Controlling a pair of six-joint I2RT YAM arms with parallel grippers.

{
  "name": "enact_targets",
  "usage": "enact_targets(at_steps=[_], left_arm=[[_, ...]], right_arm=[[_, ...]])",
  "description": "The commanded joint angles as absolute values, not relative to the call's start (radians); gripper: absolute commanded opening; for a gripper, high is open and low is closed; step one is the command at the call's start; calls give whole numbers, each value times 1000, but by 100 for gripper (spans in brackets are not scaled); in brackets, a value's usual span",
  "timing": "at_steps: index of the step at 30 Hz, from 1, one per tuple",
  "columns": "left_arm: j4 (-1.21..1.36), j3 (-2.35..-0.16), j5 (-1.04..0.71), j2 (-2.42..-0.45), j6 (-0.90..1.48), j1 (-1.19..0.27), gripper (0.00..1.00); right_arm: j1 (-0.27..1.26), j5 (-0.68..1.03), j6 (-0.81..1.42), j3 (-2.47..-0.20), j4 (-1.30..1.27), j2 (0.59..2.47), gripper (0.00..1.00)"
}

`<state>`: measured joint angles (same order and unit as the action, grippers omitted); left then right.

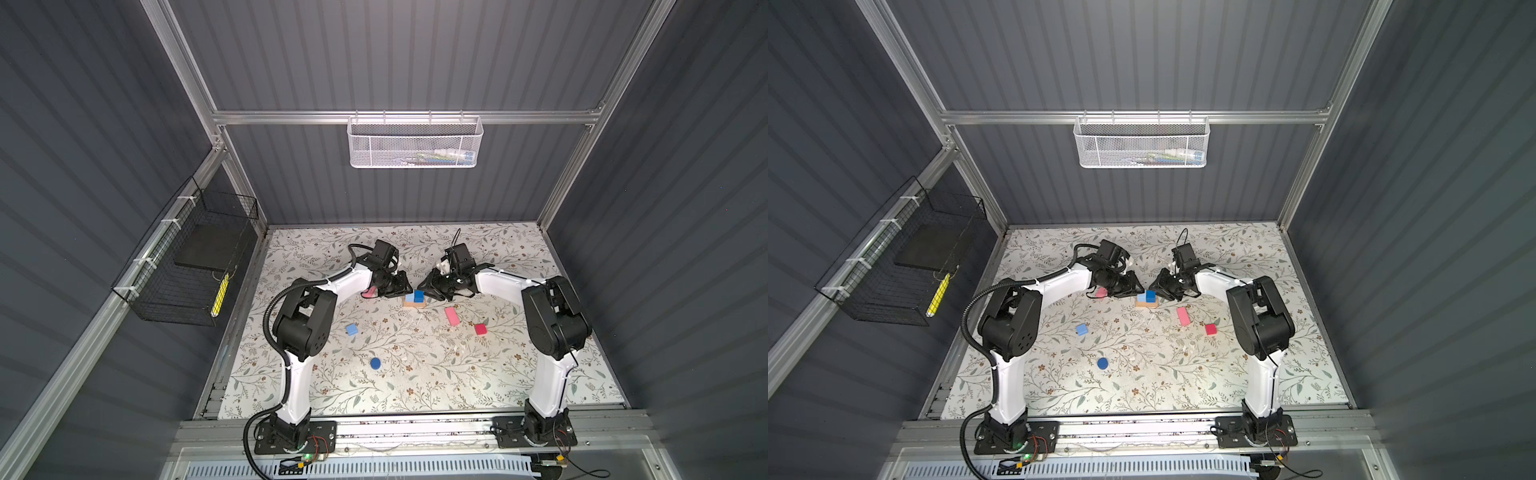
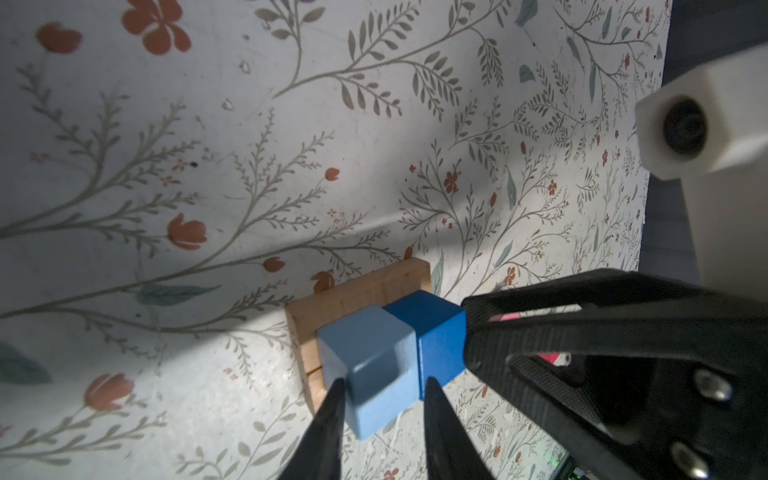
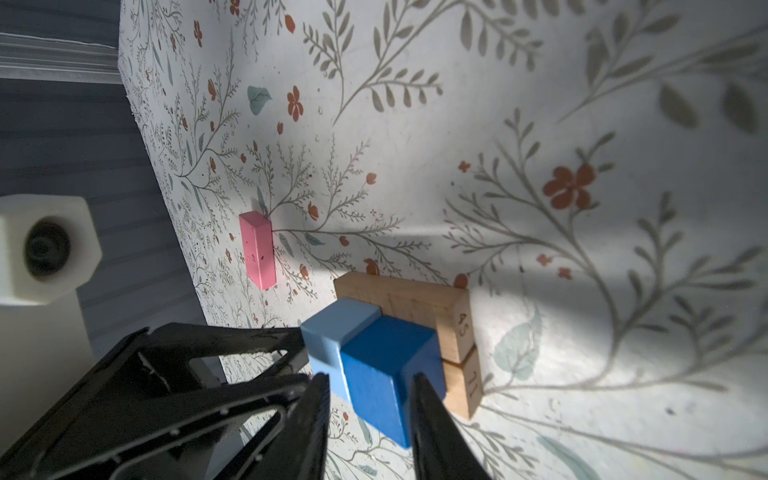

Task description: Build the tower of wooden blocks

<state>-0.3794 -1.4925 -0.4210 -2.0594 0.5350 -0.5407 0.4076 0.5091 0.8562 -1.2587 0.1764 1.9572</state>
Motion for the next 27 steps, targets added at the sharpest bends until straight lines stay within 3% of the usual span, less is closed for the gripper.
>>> enact_targets(at_steps=[1,12,27], left_arm=[[-387,-1504,-445,-2079,538,-545,32],[-390,-1505,-443,-2079,540,-545,33],[-402,-1515,-429,-2076,537,-545,46]], right_arm=[[414,506,862,-1273,192,1982,34],[414,507,862,-1276,193,1982,33],[414,485,859,-1271,201,1964,37]])
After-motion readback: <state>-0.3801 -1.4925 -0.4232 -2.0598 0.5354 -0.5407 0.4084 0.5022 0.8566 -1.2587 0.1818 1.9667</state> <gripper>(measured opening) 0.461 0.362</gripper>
